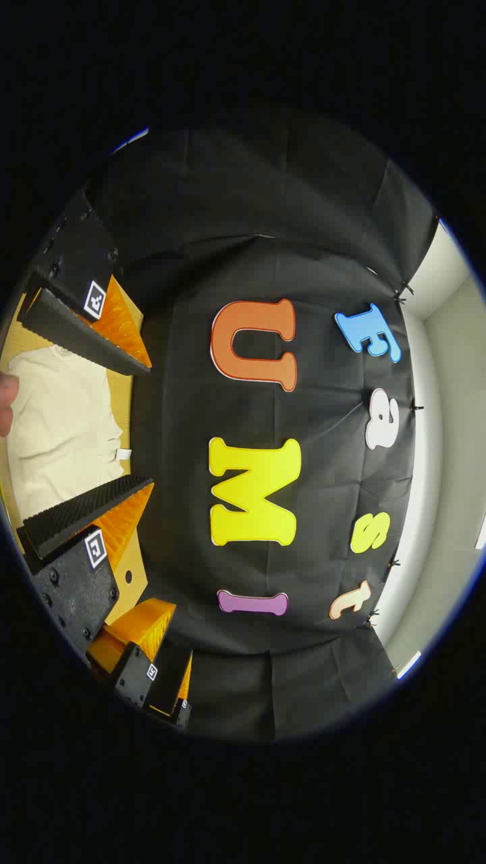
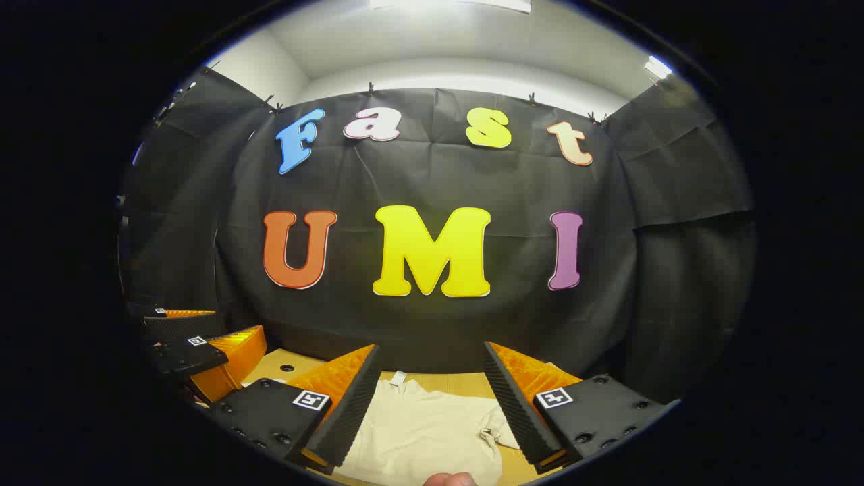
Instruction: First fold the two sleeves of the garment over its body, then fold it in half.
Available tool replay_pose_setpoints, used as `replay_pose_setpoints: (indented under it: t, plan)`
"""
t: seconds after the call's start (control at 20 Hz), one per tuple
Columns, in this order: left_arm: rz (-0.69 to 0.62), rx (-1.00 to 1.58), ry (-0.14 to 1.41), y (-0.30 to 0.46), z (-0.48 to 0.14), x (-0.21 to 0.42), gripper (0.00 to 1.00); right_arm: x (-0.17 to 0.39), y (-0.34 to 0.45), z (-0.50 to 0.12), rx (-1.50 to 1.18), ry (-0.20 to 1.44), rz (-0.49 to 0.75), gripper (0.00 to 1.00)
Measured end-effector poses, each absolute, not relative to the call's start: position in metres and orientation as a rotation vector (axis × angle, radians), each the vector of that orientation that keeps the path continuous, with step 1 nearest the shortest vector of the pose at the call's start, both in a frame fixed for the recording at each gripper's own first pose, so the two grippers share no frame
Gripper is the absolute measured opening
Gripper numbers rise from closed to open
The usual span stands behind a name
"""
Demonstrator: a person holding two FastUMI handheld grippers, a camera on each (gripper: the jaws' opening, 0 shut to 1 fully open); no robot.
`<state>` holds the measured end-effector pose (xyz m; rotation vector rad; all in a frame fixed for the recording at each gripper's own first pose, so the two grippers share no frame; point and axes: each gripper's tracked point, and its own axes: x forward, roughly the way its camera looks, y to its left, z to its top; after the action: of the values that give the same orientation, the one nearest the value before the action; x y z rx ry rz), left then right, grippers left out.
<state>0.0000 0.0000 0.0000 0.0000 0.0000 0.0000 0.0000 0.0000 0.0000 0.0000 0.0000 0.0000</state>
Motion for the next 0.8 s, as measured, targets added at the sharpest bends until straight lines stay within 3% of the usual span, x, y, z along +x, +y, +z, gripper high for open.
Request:
replay_pose_setpoints:
  t: [0.8]
  plan:
    - [-0.013, 0.012, -0.002, -0.012, 0.0, 0.001, 0.97, 0.001, -0.014, -0.002, 0.004, 0.007, -0.015, 0.94]
